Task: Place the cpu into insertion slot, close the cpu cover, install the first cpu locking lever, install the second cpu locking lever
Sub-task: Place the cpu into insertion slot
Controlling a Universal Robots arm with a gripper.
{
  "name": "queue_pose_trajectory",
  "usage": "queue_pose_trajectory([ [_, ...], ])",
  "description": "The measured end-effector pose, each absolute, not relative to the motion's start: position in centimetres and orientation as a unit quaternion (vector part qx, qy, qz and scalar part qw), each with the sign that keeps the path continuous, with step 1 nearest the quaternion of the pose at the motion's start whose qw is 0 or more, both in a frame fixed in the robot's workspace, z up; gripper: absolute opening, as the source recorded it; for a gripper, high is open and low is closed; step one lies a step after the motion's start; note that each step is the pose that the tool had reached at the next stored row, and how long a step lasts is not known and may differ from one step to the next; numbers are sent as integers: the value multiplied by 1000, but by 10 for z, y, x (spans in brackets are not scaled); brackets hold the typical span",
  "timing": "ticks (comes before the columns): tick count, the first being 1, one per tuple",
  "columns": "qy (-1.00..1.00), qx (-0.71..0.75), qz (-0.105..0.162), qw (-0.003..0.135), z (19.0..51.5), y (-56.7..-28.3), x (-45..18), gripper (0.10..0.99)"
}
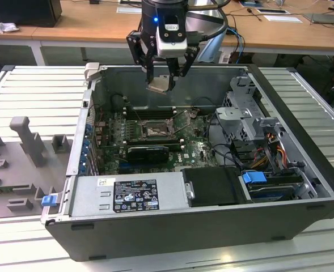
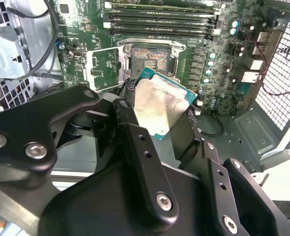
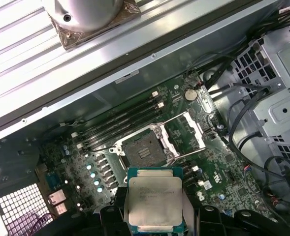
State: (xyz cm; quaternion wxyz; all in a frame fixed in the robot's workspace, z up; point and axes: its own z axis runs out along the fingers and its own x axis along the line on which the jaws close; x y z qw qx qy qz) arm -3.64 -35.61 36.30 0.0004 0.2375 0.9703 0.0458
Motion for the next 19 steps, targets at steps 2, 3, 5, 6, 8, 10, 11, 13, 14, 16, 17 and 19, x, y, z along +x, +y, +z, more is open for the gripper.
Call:
queue_pose_trajectory([
  [2,969,242,46,1,363,-356,-36,529],
  [3,969,244,46,1,363,-356,-36,529],
  [5,968,247,46,1,363,-356,-36,529],
  [6,967,249,46,1,363,-356,-36,529],
  [8,967,252,46,1,363,-356,-36,529],
  [10,966,255,46,1,363,-356,-36,529],
  [11,966,256,46,1,363,-356,-36,529],
  [13,964,262,46,2,363,-356,-36,529],
  [14,963,265,46,2,363,-356,-36,529],
  [16,961,273,46,2,362,-356,-36,529],
  [17,958,282,46,2,362,-356,-36,529],
  [19,952,304,46,4,361,-356,-36,529],
])
